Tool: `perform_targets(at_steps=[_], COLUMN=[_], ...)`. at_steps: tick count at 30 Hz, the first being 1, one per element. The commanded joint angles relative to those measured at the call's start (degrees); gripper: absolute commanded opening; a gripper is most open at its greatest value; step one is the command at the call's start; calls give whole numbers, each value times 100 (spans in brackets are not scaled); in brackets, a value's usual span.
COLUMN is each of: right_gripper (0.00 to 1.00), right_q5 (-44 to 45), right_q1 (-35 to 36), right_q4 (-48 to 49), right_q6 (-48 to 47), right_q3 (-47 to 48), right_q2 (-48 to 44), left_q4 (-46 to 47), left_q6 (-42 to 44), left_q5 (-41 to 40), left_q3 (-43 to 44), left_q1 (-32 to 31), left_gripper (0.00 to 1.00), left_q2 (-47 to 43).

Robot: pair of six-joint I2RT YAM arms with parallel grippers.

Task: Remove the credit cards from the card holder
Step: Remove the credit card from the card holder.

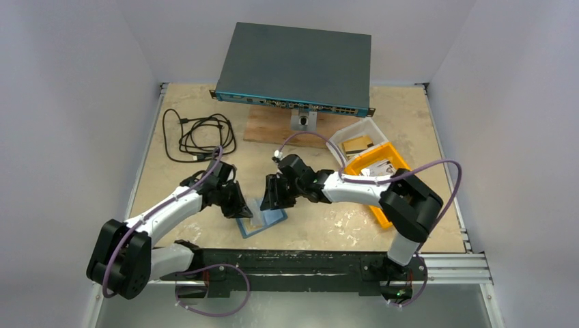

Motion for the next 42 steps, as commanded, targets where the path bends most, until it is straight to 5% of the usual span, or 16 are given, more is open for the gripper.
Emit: perform_targets(at_steps=[1, 9, 17, 24, 42], right_gripper=[42, 43, 43, 43, 43], right_q5=[591, 1477, 1743, 1829, 1318], right_q1=[-156, -358, -359, -352, 351], right_q4=[-457, -939, -1212, -1261, -974], right_q6=[-109, -116, -217, -384, -793], right_q3=[185, -225, -498, -518, 349], right_q2=[-632, -1555, -2018, -2023, -1147], left_q4=[125, 649, 1257, 1381, -345], left_q6=[186, 90, -92, -63, 167], left_q5=[170, 348, 507, 468, -662], left_q3=[390, 956, 1665, 1684, 1379], left_q1=[-119, -544, -1037, -1103, -347], left_gripper=[0, 9, 29, 32, 36], left_q2=[-193, 585, 1849, 2547, 539])
